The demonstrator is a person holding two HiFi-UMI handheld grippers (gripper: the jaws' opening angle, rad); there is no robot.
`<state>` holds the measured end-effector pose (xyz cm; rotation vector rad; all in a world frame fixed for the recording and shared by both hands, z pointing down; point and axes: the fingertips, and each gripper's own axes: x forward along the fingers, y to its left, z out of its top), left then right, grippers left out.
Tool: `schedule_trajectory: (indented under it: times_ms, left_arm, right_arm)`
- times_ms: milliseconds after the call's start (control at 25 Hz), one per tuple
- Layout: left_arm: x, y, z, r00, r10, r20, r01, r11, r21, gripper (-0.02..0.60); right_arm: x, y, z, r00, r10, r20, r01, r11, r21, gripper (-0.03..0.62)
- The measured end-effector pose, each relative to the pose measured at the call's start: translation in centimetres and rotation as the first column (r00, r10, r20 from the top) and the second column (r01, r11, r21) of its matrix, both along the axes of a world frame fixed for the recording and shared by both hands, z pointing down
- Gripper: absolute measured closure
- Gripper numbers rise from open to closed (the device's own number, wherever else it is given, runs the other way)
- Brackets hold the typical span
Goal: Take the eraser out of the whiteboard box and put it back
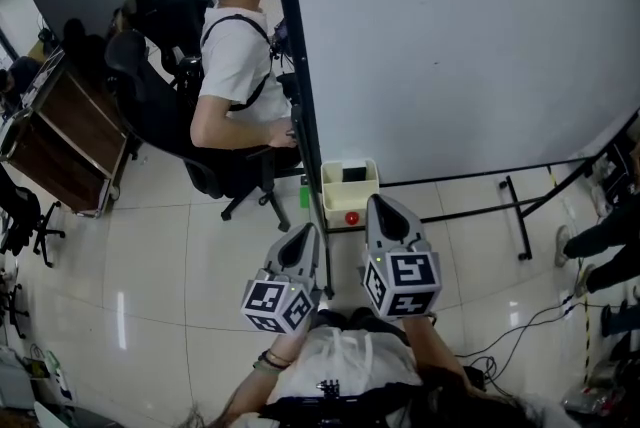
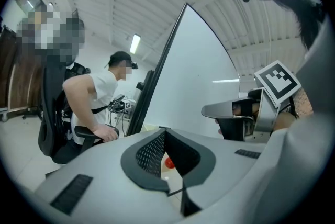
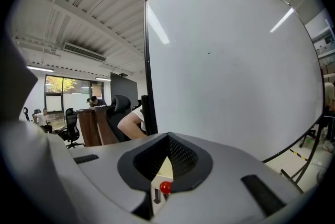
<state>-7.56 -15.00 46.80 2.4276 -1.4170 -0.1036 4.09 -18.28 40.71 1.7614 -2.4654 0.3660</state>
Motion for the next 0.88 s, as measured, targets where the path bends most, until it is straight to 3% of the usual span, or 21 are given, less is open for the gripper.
schedule_trajectory:
  times_ms: [880]
  left_arm:
    - [-0.25, 0.41, -0.07, 1.0, -0.003, -0.001, 0.003, 1.0, 0.005, 0.595]
  right_arm:
    - [0.17, 0.54, -0.04, 1.0, 0.003, -0.004, -0.003, 1.0, 0.0, 0.577]
